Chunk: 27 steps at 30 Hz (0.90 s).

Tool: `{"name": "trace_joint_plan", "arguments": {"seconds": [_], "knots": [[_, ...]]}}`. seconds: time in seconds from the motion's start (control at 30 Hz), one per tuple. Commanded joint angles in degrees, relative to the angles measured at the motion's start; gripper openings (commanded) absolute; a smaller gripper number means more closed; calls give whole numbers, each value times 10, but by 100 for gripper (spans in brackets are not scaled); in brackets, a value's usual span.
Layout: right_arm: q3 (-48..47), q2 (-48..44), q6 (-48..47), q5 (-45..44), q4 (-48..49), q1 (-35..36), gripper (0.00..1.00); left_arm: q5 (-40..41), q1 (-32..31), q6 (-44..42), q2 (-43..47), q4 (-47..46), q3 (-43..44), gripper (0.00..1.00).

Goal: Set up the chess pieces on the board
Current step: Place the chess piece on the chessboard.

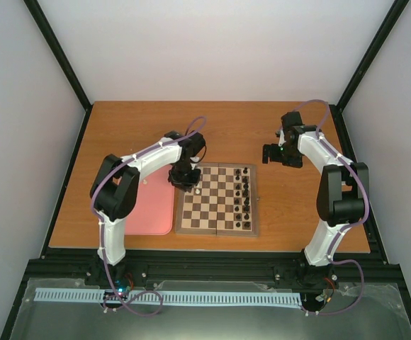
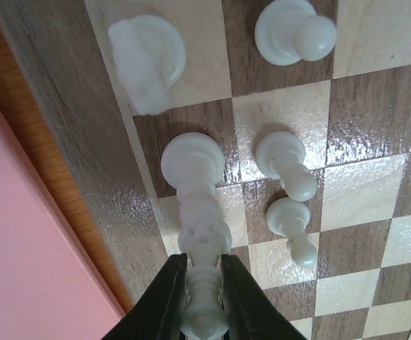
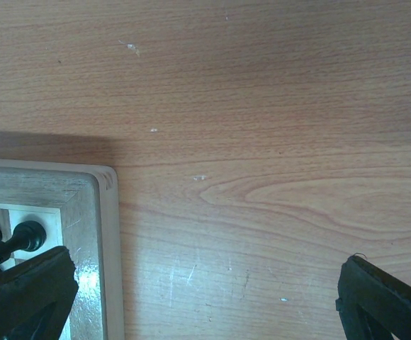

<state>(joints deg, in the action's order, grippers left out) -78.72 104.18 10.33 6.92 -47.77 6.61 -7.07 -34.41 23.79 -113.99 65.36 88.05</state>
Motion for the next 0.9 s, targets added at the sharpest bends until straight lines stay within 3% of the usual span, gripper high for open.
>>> {"name": "trace_joint_plan", "arguments": {"seconds": [0.0, 0.87], "knots": [[-9, 1, -4, 1, 7, -6, 100, 1, -6, 0, -10, -6, 22, 8], [-1, -4, -2, 4, 9, -8, 100, -5, -6, -4, -1, -7, 1, 8]]}}
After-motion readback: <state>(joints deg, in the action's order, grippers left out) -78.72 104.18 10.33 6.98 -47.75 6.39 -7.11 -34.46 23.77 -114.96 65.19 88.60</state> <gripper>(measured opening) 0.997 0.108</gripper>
